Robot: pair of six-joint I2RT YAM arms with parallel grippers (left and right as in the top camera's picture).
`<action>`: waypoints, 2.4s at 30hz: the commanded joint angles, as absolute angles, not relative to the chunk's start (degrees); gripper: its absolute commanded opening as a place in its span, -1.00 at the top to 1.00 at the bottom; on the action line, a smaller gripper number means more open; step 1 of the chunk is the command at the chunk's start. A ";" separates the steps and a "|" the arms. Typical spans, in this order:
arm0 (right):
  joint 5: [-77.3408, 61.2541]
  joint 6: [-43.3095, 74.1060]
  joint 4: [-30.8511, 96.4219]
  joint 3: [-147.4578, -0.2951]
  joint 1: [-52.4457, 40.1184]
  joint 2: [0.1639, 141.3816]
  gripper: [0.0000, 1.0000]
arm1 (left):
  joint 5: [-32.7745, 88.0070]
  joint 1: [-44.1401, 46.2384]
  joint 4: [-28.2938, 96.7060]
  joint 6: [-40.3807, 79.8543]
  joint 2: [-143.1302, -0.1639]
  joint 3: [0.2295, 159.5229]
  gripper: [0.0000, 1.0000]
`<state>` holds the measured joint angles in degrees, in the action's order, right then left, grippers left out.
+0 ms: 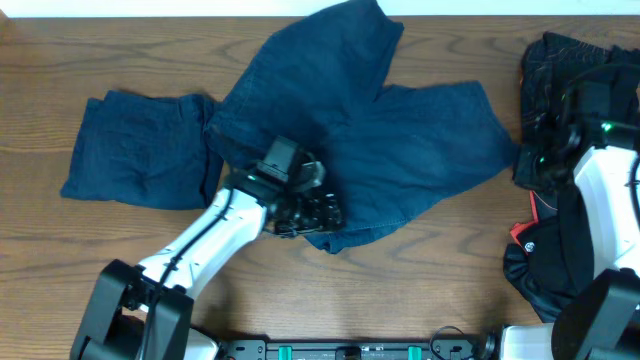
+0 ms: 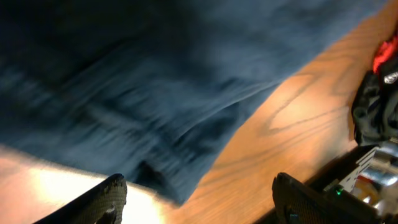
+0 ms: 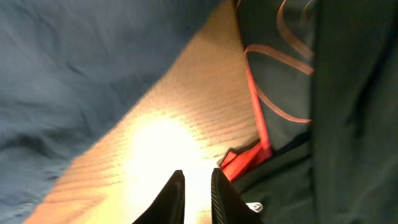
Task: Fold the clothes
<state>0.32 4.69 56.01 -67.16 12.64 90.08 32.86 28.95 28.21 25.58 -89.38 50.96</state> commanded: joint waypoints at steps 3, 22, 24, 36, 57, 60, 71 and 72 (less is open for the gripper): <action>-0.91 5.17 46.96 -58.41 13.91 89.27 0.71 | 28.36 33.21 20.12 25.76 -90.85 50.28 -0.53; 9.74 10.76 22.31 -43.46 20.91 94.45 0.98 | 42.24 35.22 24.93 29.87 -103.39 50.28 -0.52; 10.92 10.70 19.44 -43.48 23.00 96.40 0.98 | 42.22 35.07 30.37 29.21 -103.39 50.28 -0.52; 11.99 14.50 17.21 -51.35 45.41 99.98 0.95 | 33.91 29.67 44.16 24.21 -103.33 50.54 -0.63; -17.02 4.64 53.19 -63.29 30.61 99.98 0.07 | 18.70 17.80 55.92 22.92 -84.84 54.61 -0.96; -16.51 5.30 53.58 -60.97 27.94 99.98 -0.01 | 14.15 17.80 59.90 27.99 -80.86 54.26 -0.96; -14.81 6.94 50.22 -53.36 19.73 99.98 -0.11 | 19.55 17.80 51.35 42.35 -78.98 41.85 -0.94; -14.79 7.01 50.06 -53.19 19.33 99.98 -0.11 | 20.23 17.80 49.43 43.27 -78.98 40.36 -0.94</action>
<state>-15.42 6.07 50.63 -53.91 20.73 100.03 17.69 18.00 51.53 37.28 -78.91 43.77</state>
